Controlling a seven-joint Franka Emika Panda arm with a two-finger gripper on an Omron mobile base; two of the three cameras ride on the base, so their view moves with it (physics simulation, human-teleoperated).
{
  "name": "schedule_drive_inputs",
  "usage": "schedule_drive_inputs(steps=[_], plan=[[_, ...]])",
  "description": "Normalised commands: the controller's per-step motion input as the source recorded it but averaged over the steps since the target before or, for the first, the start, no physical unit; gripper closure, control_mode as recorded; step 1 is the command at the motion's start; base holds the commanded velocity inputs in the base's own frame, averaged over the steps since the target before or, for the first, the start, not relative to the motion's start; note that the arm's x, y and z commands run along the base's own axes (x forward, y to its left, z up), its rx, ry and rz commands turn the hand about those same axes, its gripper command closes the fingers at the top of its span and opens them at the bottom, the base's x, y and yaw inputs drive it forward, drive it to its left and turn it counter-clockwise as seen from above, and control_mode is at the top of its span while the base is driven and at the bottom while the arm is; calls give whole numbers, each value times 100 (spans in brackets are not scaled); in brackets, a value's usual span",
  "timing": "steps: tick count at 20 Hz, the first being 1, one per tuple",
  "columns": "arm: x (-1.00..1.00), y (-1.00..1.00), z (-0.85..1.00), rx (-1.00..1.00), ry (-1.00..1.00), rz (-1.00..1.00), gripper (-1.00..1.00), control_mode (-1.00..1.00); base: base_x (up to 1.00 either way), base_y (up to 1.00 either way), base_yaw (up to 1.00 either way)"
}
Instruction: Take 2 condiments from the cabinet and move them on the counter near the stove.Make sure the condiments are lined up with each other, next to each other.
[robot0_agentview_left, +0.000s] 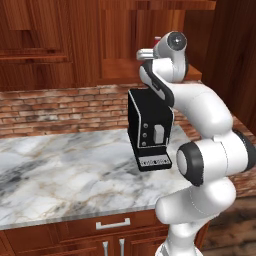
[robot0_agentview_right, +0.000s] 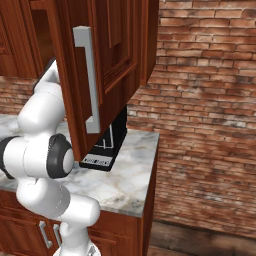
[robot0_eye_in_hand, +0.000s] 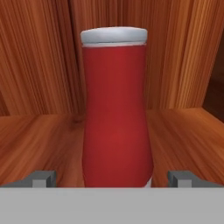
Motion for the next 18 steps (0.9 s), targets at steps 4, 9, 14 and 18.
schedule_drive_inputs(steps=[4,9,14,18], plan=[[3,0,0,0,0,0,-100,-100,0,0,0],[0,0,0,0,0,0,-100,-100,0,0,0],[1,0,-1,0,0,0,-100,-100,0,0,0],[7,0,-5,0,0,0,100,-100,0,0,0]])
